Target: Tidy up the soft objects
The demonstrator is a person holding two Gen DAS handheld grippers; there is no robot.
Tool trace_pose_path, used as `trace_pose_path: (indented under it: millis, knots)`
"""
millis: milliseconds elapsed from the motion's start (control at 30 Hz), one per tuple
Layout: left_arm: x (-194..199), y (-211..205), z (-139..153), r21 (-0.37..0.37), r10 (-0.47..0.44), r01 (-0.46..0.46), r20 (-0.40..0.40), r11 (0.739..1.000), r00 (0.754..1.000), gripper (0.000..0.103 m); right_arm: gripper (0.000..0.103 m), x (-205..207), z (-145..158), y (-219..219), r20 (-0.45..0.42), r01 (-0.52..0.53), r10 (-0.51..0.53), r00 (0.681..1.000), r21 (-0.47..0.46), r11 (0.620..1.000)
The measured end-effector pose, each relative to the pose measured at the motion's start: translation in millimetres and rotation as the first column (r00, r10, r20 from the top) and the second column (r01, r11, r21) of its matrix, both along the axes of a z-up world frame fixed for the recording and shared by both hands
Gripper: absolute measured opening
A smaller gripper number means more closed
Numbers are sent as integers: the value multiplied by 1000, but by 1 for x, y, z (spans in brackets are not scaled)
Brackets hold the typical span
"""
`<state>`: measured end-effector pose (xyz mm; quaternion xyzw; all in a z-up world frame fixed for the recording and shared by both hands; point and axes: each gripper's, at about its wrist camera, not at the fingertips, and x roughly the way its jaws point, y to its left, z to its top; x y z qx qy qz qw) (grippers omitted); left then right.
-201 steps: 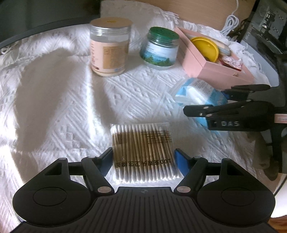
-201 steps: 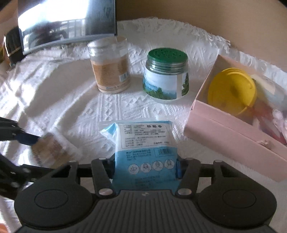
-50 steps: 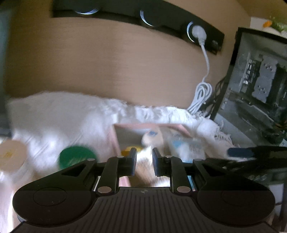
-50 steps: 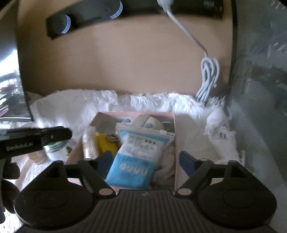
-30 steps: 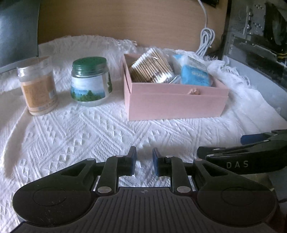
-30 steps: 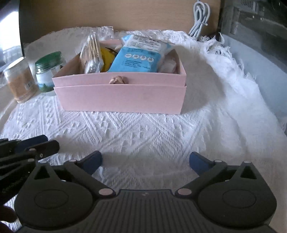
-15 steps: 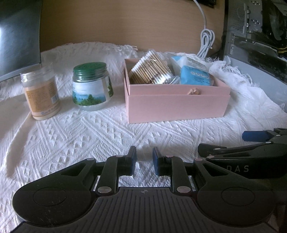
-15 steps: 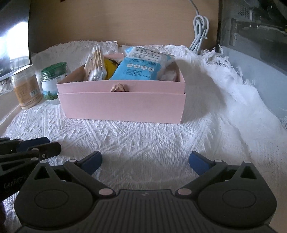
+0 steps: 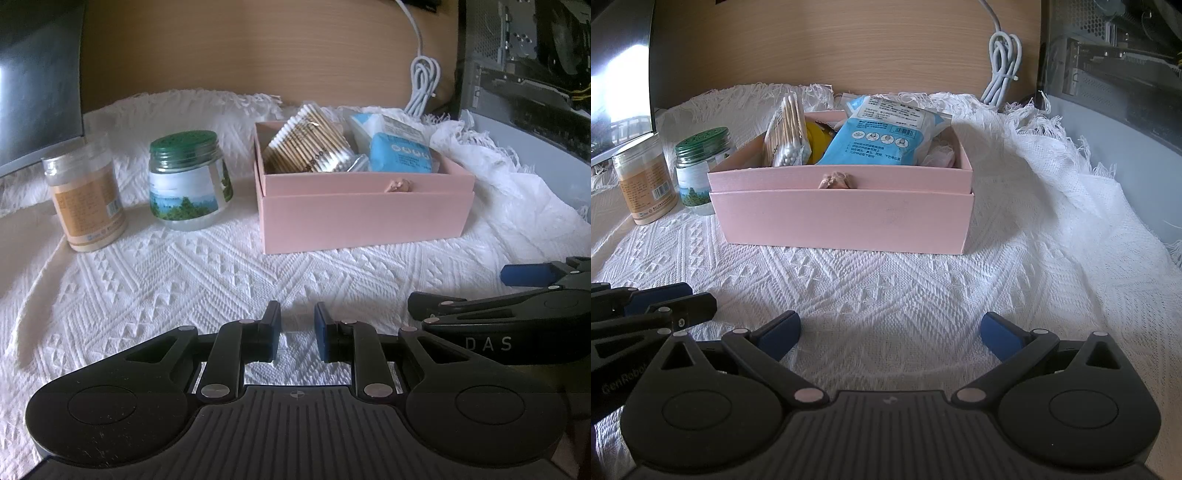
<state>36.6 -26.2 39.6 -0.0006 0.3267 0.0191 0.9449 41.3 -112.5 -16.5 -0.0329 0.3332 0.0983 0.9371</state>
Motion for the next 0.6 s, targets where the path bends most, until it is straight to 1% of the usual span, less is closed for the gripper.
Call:
trace_pose_path:
  millis: [600]
  knots:
    - [0,0,0,2,-6,6,0,1000,1000,22,103,0,0,0,0,1,-1,1000,0,1000]
